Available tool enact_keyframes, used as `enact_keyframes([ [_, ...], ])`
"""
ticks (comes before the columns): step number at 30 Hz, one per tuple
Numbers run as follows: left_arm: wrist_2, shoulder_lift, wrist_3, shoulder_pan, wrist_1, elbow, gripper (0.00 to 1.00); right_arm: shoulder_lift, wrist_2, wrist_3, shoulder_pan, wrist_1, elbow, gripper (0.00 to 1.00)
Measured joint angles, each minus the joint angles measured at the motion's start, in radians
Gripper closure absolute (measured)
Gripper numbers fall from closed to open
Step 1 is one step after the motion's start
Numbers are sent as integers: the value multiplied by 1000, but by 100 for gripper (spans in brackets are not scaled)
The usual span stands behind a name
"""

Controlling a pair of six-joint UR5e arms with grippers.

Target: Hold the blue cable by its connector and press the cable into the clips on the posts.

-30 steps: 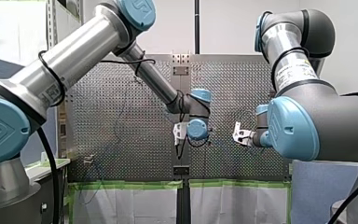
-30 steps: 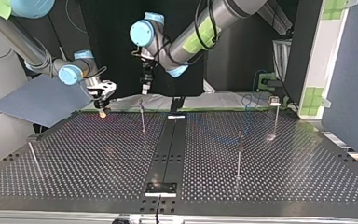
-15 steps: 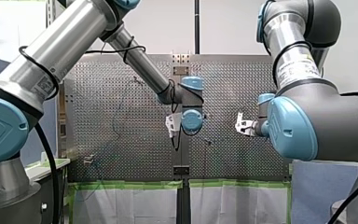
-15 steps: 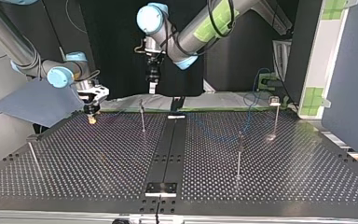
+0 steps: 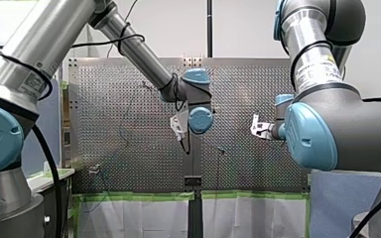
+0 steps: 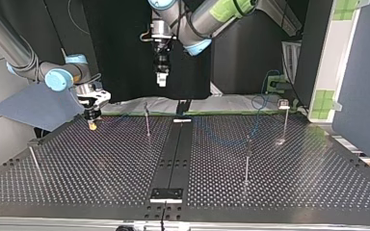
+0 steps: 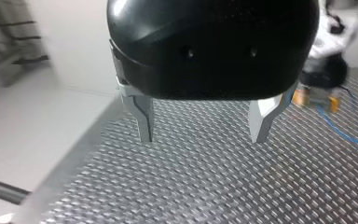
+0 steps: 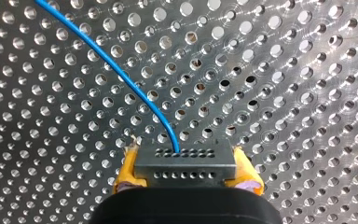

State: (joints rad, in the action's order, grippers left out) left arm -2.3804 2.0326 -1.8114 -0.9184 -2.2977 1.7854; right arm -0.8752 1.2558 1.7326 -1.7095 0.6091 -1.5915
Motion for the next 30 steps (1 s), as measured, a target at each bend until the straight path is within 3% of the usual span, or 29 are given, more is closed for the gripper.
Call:
enact_keyframes([
  [7, -70, -71, -70, -69, 58, 71, 0, 0, -2, 2, -2, 0, 0, 100],
  [20, -194, -199, -197, -198, 52, 200, 0, 1, -13, 7, -7, 0, 0, 100],
  [23, -190, -230, -202, -214, 71, 230, 0, 1, -19, 9, -4, -1, -1, 100],
  [30, -130, -300, -156, -166, 94, 301, 0, 1, -27, 14, -3, -4, -4, 100],
])
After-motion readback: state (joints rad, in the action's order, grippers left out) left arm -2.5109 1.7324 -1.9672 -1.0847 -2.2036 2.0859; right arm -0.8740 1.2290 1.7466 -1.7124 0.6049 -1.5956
